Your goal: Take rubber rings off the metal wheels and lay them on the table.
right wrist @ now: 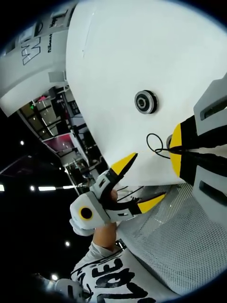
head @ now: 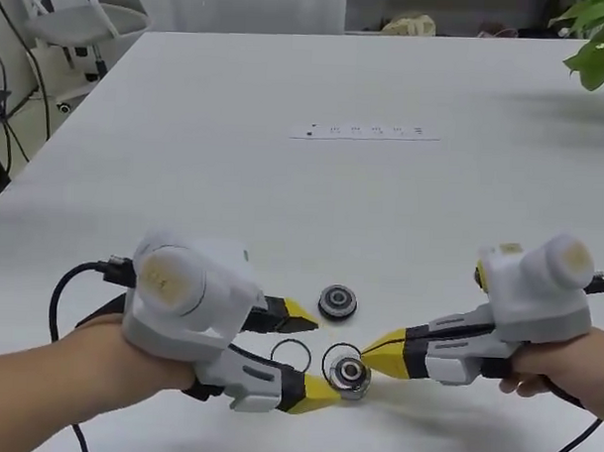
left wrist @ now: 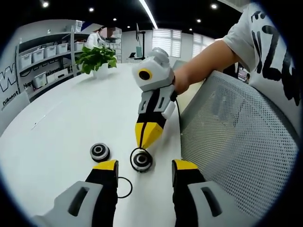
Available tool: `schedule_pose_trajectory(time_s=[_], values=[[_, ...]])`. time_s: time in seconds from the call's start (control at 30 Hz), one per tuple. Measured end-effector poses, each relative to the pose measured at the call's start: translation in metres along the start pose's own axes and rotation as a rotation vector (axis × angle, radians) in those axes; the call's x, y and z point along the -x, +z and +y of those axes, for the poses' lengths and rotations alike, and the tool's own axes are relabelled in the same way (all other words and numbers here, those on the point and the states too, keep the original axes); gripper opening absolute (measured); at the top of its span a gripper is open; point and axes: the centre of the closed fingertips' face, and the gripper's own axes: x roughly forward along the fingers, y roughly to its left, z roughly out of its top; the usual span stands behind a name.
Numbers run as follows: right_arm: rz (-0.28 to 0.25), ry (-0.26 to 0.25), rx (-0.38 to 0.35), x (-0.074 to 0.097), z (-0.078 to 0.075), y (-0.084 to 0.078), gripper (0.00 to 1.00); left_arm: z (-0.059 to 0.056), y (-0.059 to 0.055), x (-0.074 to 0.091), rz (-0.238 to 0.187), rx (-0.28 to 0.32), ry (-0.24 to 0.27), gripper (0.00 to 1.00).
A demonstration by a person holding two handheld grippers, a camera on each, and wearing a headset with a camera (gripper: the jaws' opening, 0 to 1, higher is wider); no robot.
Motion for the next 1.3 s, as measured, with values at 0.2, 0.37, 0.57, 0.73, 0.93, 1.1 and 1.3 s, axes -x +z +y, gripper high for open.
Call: schedule_pose_trajectory(time_s=[0.2, 0.37, 0.57, 0.73, 0.93, 1.1, 1.3], values=[[-0.011, 0.005, 0.005, -0.001, -0.001, 0.005, 0.0, 0.003, 0.001, 0.015, -0.024, 0.022, 0.028, 0.47], [-0.006, 0.01, 0.019, -0.001, 0.001, 0.012, 0.0, 0.006, -0.001, 0.026, -0.034, 0.034, 0.056, 0.51], [-0.018, 0.016, 0.036, -0.005, 0.001, 0.024, 0.0, 0.01, -0.006, 0.039, -0.037, 0.053, 0.089, 0.58], [-0.015, 0.027, 0.047, -0.012, 0.003, 0.03, 0.0, 0.013, -0.012, 0.048, -0.037, 0.071, 0.116, 0.61], [-0.006, 0.028, 0.054, -0.02, 0.003, 0.032, 0.0, 0.014, -0.016, 0.059, -0.036, 0.076, 0.148, 0.66], [0.0, 0.026, 0.057, -0.025, -0.001, 0.032, 0.0, 0.016, -0.018, 0.067, -0.035, 0.082, 0.166, 0.7], [0.013, 0.03, 0.056, -0.033, -0.003, 0.032, 0.0, 0.017, -0.022, 0.071, -0.03, 0.099, 0.178, 0.76]])
